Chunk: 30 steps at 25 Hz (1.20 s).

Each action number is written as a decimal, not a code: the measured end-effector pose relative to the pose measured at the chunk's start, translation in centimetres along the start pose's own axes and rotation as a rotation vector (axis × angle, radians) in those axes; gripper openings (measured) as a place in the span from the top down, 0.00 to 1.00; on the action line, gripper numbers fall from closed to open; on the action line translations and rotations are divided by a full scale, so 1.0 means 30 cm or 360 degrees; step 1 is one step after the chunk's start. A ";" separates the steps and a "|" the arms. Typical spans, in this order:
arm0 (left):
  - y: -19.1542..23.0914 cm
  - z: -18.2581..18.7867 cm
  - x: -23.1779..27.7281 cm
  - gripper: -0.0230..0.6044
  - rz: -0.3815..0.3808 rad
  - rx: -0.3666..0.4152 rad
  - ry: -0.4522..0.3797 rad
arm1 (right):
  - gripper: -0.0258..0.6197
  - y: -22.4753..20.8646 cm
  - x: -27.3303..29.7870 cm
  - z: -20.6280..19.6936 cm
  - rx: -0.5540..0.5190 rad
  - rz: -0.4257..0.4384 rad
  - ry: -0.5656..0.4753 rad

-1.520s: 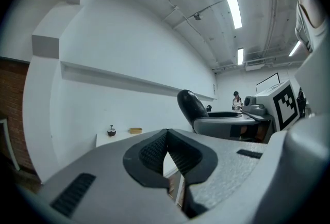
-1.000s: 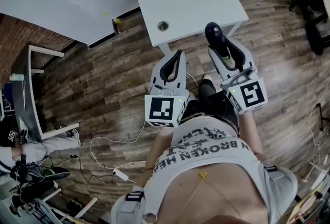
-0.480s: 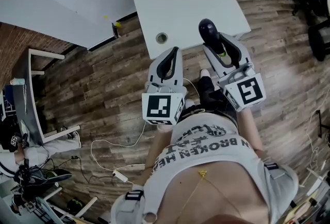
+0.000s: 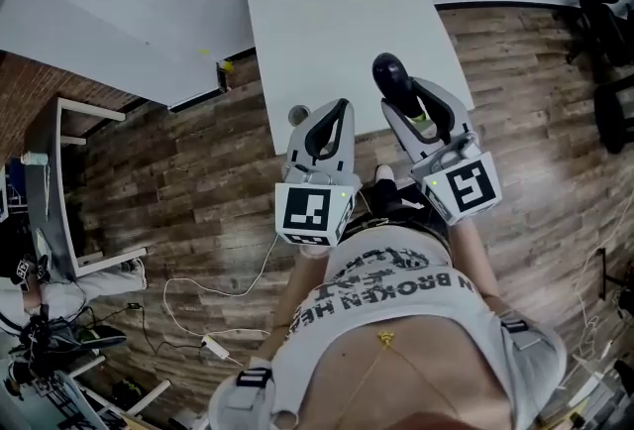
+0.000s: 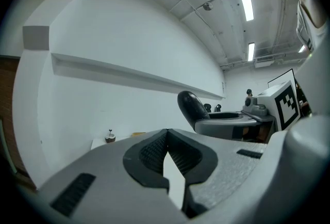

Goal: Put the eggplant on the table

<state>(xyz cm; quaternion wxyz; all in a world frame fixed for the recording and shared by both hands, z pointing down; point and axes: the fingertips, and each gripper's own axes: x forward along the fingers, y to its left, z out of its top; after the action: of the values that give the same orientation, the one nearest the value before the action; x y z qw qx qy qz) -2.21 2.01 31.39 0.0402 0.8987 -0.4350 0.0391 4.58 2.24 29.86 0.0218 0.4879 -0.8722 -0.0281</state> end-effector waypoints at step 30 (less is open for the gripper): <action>0.134 0.046 0.360 0.95 0.0028 0.0008 -0.0019 | 0.67 -0.291 0.272 -0.080 -0.0098 0.0117 0.0122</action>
<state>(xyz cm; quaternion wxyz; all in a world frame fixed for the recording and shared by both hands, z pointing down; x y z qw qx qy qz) 1.36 -9.04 31.30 0.0349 0.8952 -0.4430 0.0351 7.89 -9.34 31.73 0.0713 0.4554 -0.8867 -0.0354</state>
